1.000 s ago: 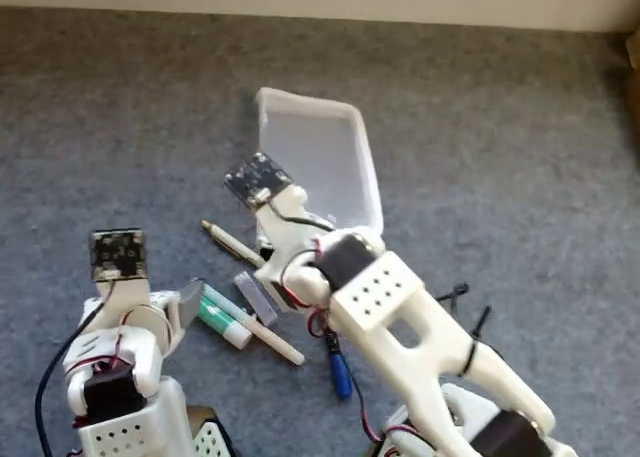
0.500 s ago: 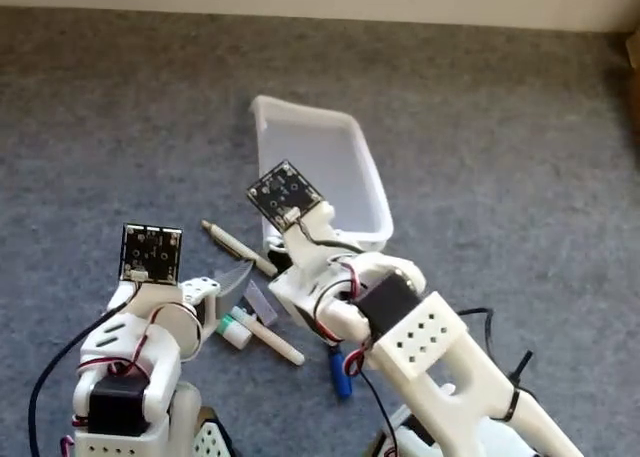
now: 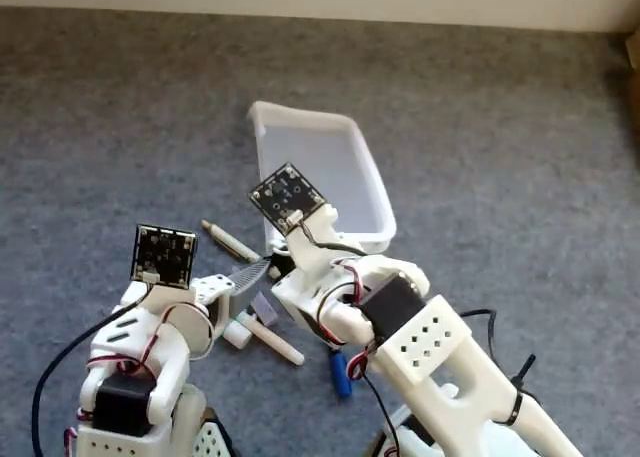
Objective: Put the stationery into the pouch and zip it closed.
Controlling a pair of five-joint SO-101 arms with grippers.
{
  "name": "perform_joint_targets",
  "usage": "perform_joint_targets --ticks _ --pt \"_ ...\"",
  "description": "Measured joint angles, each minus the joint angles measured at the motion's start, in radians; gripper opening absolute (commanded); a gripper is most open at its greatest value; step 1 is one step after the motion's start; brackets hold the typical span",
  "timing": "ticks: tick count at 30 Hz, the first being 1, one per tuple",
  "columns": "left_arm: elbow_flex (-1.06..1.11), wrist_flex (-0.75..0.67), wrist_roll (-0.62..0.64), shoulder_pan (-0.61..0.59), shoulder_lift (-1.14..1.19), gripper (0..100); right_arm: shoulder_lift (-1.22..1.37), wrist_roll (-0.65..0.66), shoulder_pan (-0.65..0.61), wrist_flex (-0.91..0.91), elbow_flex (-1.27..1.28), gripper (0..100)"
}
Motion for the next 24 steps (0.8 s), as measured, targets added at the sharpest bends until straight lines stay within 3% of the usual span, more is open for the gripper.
perform_joint_targets --ticks 9,24 --pt "0.049 -0.06 0.005 0.003 0.003 35 0.0 0.0 -0.034 0.04 0.0 0.5" --pt "0.069 -0.084 0.005 0.009 0.003 17 0.0 0.0 -0.038 0.048 0.0 0.5"
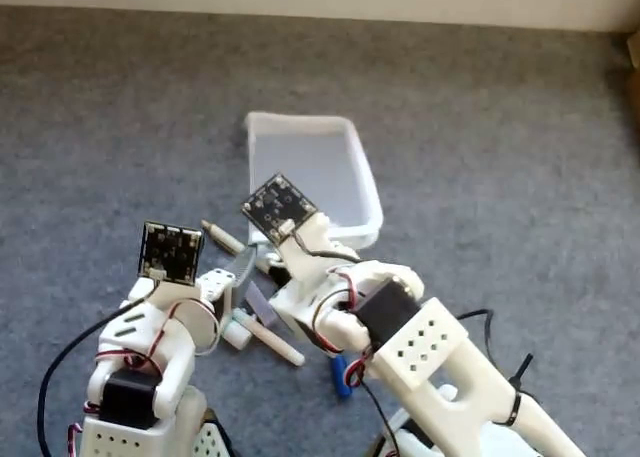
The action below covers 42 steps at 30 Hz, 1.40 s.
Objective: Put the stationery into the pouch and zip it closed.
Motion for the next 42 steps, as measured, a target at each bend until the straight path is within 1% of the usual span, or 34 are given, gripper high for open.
perform_joint_targets --ticks 7,12,18,25,34,42 --pt "0.0 -0.003 0.002 0.002 0.0 9 0.0 0.0 0.0 0.055 0.0 0.5" --pt "0.0 -0.003 0.002 0.003 0.0 0 0.0 0.009 -0.002 0.072 0.0 0.5" --pt "0.0 -0.003 0.003 -0.003 0.0 1 0.0 0.038 0.044 0.157 -0.064 0.5" --pt "-0.002 -0.003 0.003 -0.028 0.0 1 -0.006 0.044 0.052 0.212 -0.089 0.5" --pt "-0.002 -0.003 0.003 -0.057 0.0 1 -0.006 0.049 0.226 0.262 -0.094 0.5" --pt "-0.002 -0.003 0.003 -0.06 0.0 1 -0.008 0.084 0.307 0.304 -0.095 0.5"
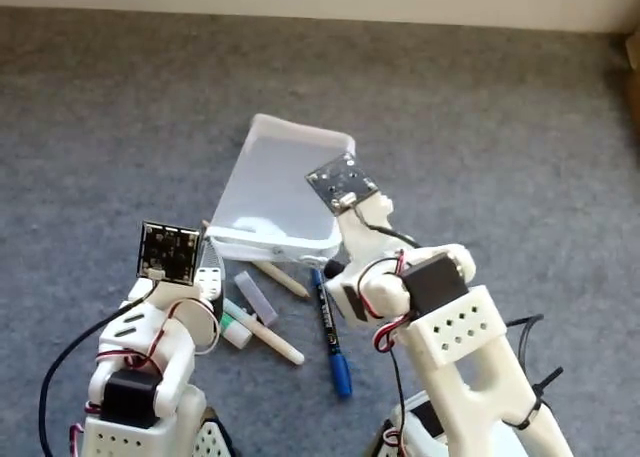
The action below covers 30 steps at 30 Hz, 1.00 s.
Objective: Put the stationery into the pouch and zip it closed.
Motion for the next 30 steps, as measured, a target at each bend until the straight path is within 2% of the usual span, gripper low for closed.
perform_joint_targets --ticks 9,15,22,30 --pt "0.0 0.0 0.0 -0.003 0.002 1 -0.023 0.003 0.084 0.021 0.0 0.5" --pt "0.0 0.0 0.0 -0.015 0.002 1 -0.18 0.052 0.127 0.04 0.0 0.5" --pt "0.0 0.0 0.0 -0.02 0.0 2 -0.235 0.063 0.133 0.043 0.002 0.5" --pt "0.0 0.0 0.0 -0.018 0.0 25 -0.242 0.06 0.138 0.071 0.002 0.5"
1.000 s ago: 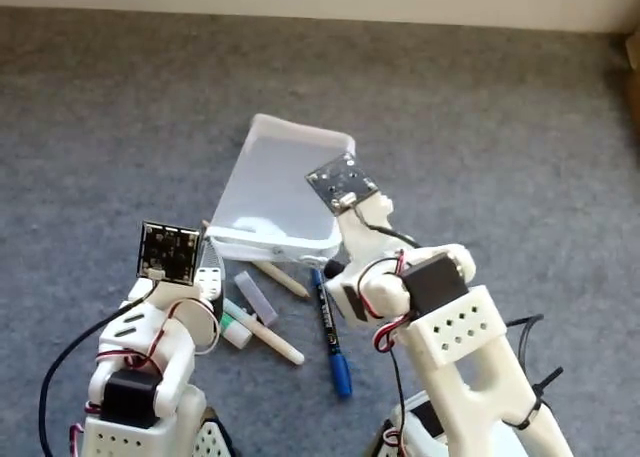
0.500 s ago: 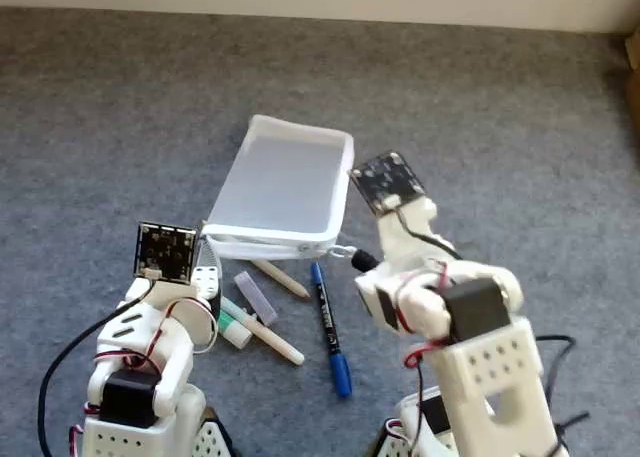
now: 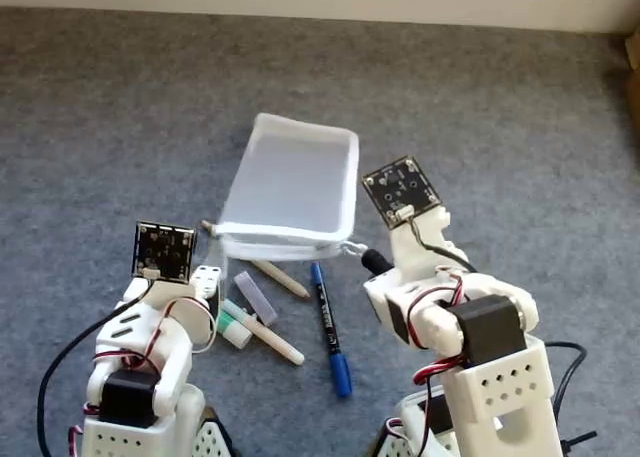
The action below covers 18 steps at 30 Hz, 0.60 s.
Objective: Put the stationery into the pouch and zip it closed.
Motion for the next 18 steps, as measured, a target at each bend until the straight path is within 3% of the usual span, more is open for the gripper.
perform_joint_targets --ticks 9,18 --pt "0.101 -0.112 0.086 0.005 0.0 26 -0.006 0.0 0.006 0.055 -0.025 0.5" --pt "0.121 -0.141 0.086 0.005 0.0 22 -0.008 0.0 -0.115 0.17 -0.144 0.5"
